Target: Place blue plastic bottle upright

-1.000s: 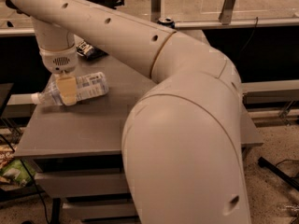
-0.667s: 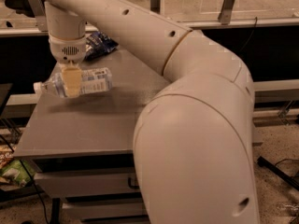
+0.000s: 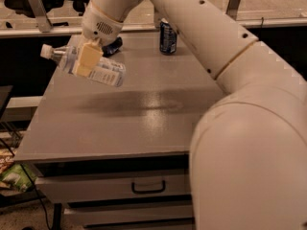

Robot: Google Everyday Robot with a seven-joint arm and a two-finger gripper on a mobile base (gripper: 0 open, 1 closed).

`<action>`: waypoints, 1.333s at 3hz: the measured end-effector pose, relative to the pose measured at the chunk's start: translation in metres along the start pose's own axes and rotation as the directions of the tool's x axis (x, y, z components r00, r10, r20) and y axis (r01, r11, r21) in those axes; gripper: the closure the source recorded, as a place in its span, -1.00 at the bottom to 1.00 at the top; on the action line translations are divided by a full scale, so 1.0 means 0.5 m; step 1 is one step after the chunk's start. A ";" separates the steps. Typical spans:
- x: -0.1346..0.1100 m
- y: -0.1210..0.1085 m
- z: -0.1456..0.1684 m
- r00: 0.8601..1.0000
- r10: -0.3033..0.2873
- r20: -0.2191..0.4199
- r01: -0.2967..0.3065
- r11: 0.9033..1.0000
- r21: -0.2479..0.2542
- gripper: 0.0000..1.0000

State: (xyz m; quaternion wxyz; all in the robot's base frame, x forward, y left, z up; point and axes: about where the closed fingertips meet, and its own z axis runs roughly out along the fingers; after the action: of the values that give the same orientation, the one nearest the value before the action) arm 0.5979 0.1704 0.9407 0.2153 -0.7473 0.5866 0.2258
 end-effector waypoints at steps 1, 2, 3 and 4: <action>0.005 0.003 -0.051 0.983 0.048 0.175 -0.057 0.997 0.052 1.00; 0.018 0.005 -0.082 0.945 0.039 0.325 -0.080 0.990 0.116 1.00; 0.040 0.005 -0.098 0.898 0.015 0.441 -0.103 0.979 0.176 1.00; 0.063 0.005 -0.106 0.842 0.003 0.539 -0.137 0.968 0.209 1.00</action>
Offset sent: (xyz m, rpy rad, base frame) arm 0.0077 -0.0598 0.0435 0.5620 -0.0393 -0.1635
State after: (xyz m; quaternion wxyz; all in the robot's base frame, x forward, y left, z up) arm 0.6065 0.1143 0.9645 0.4500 -0.6013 0.5531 0.3605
